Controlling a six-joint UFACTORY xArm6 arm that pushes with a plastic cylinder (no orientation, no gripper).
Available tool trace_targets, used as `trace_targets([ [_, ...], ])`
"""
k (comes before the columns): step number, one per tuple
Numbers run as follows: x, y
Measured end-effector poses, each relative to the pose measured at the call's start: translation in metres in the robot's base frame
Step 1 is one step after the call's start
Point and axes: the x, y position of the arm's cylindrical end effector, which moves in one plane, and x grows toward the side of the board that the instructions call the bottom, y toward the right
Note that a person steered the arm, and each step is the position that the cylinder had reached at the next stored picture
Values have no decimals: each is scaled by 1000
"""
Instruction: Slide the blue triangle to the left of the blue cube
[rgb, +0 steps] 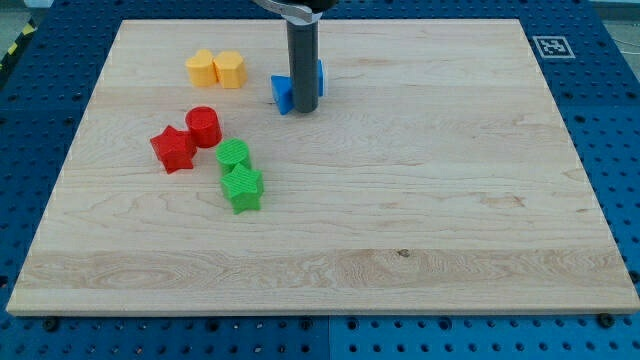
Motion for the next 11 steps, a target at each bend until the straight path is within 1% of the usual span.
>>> trace_targets([
  [1, 42, 14],
  [2, 62, 21],
  [3, 38, 2],
  [5, -16, -57],
  [6, -43, -77],
  [7, -57, -82],
  [8, -50, -82],
  [10, 1, -76],
  [11, 10, -68],
])
